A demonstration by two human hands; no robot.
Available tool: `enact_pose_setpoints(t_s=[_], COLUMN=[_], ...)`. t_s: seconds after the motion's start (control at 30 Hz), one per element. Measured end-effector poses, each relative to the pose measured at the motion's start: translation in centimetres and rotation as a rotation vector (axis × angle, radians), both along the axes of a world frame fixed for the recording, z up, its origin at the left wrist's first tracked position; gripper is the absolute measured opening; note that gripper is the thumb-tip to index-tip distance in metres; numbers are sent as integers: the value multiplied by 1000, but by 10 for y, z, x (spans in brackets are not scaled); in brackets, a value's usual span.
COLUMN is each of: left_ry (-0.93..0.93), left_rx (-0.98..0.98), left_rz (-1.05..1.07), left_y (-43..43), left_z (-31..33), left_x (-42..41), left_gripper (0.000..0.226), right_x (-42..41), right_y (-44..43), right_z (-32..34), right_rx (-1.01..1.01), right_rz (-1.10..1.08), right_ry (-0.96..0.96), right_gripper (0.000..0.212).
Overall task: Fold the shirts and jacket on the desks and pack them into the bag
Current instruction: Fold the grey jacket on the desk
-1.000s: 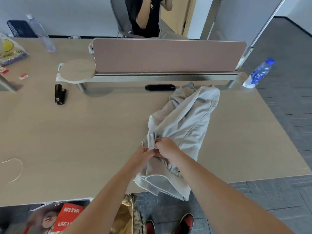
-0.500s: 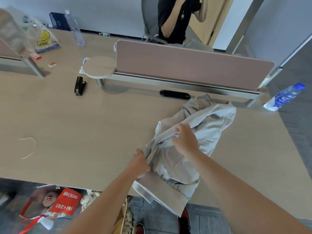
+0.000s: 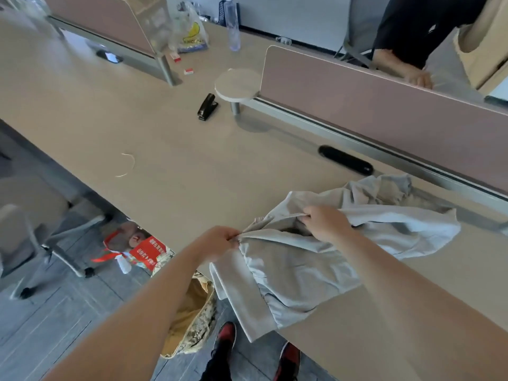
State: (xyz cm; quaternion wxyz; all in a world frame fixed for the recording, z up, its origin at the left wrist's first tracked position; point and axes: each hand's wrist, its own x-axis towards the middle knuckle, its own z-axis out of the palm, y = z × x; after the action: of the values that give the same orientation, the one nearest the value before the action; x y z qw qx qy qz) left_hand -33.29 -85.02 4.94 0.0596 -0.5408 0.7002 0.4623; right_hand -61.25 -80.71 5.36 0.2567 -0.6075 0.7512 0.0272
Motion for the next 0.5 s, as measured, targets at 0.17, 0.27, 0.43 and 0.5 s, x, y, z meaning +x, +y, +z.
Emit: enact_pose_setpoints(t_s=[0.17, 0.27, 0.43, 0.5], left_ry=[168, 79, -37, -32], left_rx=[74, -55, -225, -249], left_rz=[315, 394, 410, 423], left_y=[-8, -21, -39, -50], left_z=[-5, -20, -55, -69], left_x=[17, 20, 15, 14], left_gripper=[11, 10, 6, 10], right_x=[-2, 11, 24, 20], right_y=[-41, -52, -57, -61], right_z=[12, -1, -55, -69], right_rx=[172, 43, -161, -94], right_rz=[81, 104, -35, -53], right_ry=[61, 149, -116, -248], right_gripper=[17, 20, 39, 53])
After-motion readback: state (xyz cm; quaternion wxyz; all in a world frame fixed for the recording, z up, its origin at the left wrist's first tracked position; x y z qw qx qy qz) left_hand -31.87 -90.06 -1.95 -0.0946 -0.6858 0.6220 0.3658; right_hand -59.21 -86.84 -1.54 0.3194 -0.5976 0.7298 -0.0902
